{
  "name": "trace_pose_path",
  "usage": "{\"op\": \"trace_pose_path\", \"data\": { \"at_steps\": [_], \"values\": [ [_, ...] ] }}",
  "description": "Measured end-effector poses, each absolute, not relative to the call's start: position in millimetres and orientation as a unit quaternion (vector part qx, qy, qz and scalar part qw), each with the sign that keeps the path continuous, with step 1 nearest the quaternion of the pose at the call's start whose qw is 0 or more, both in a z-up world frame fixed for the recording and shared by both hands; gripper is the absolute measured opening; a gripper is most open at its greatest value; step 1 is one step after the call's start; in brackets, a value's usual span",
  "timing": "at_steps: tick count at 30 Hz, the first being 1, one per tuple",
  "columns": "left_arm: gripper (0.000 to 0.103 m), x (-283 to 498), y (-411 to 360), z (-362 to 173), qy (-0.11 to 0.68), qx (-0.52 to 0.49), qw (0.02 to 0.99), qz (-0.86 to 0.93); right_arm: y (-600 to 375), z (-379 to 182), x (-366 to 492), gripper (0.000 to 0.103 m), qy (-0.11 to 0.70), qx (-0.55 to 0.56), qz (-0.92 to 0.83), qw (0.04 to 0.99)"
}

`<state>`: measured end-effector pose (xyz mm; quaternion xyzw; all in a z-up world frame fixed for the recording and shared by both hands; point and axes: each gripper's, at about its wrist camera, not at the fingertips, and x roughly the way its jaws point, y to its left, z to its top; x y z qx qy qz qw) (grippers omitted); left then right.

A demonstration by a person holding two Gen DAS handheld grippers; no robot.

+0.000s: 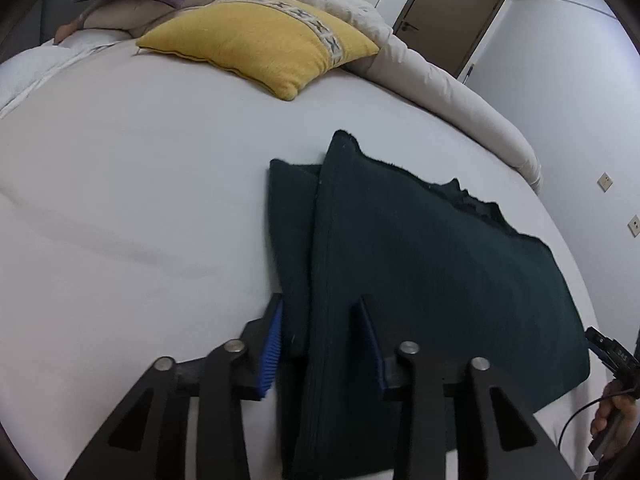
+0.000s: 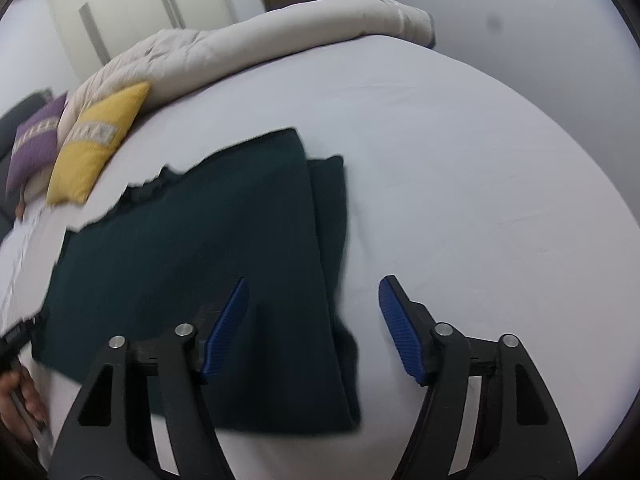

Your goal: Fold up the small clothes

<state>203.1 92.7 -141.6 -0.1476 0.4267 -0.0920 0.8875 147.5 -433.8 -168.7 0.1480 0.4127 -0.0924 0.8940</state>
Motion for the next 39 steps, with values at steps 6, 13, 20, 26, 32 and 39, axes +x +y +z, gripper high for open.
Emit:
{"op": "trace_pose_path", "data": {
  "at_steps": [6, 13, 20, 26, 32, 39],
  "values": [
    [0.022, 192, 92, -138, 0.423, -0.135, 0.892, -0.081, -442, -172, 115, 0.03, 0.439, 0.133, -0.087, 0.884],
    [0.016, 185, 93, -130, 0.421, -0.133, 0.893, -0.083, -442, -164, 95, 0.005, 0.43, 0.132, -0.08, 0.889],
    [0.015, 175, 94, -128, 0.416, -0.138, 0.895, -0.083, -451, -160, 73, 0.005, 0.419, 0.181, -0.075, 0.887],
    [0.015, 182, 101, -144, 0.429, -0.154, 0.885, -0.094, -458, -190, 71, 0.004, 0.436, 0.21, -0.08, 0.871],
    [0.023, 182, 106, -145, 0.437, -0.161, 0.879, -0.1, -458, -192, 72, 0.006, 0.446, 0.2, -0.08, 0.869],
    [0.048, 171, 113, -103, 0.393, -0.137, 0.908, -0.059, -459, -140, 68, 0.051, 0.399, 0.181, -0.146, 0.887]
  ]
}}
